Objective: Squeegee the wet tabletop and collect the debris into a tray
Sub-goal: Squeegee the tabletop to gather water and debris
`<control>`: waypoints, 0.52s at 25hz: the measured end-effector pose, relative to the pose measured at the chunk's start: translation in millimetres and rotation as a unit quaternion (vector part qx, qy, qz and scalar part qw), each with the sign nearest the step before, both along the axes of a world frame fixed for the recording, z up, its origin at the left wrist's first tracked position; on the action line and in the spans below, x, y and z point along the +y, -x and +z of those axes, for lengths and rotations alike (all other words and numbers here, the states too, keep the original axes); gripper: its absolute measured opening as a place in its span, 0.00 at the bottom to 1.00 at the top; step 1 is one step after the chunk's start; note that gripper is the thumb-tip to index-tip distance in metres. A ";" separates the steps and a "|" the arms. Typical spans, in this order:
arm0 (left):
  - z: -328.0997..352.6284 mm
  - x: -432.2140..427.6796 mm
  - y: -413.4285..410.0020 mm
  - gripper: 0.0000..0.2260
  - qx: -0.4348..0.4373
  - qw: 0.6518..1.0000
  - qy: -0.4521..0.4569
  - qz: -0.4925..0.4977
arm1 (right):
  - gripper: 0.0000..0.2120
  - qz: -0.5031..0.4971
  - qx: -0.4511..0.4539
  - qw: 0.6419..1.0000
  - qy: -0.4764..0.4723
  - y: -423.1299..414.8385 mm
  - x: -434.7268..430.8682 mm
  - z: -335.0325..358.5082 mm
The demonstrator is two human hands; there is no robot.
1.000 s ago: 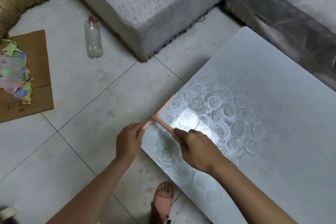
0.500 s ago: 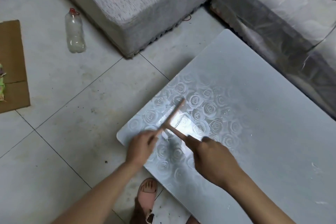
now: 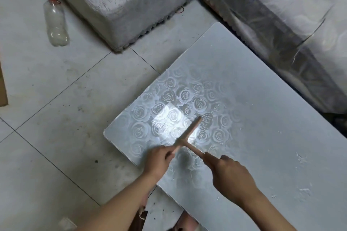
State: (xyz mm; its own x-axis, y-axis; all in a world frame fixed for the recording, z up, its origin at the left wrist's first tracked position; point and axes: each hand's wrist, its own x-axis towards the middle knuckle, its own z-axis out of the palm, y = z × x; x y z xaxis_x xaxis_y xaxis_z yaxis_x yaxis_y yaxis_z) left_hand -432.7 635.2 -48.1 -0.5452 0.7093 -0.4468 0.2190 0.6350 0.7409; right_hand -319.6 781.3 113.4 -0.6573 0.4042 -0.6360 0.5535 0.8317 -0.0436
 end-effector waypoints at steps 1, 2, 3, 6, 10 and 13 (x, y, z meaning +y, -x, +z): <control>3.7 1.3 3.3 0.10 -0.013 1.000 -0.003 -0.002 | 0.25 0.013 0.008 1.000 -0.010 2.7 -2.1 3.2; 7.4 -2.6 14.8 0.10 -0.004 1.000 -0.009 0.016 | 0.26 0.026 0.028 0.999 -0.012 12.5 -7.8 4.0; 11.4 -10.9 31.4 0.10 0.025 0.999 -0.013 0.045 | 0.26 0.032 0.053 0.998 -0.004 27.9 -14.4 3.1; 18.2 -65.1 93.1 0.10 0.132 0.984 0.027 0.114 | 0.24 0.038 0.111 0.992 0.055 89.1 -49.7 -16.6; 16.5 -110.9 123.0 0.11 0.125 0.977 0.109 0.134 | 0.21 0.050 0.092 0.992 0.071 114.2 -84.9 -36.2; 19.7 -107.8 115.0 0.15 0.107 0.977 0.147 0.111 | 0.24 0.028 0.062 0.996 0.056 72.4 -68.6 -28.1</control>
State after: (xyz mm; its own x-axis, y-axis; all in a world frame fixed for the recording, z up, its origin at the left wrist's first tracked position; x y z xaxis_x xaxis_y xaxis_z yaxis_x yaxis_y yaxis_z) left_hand -547.7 527.3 -28.4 -0.7739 0.4215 -0.4727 0.1813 0.8626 0.4724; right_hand -392.0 712.8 85.3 -0.7538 0.2951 -0.5871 0.4904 0.8473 -0.2038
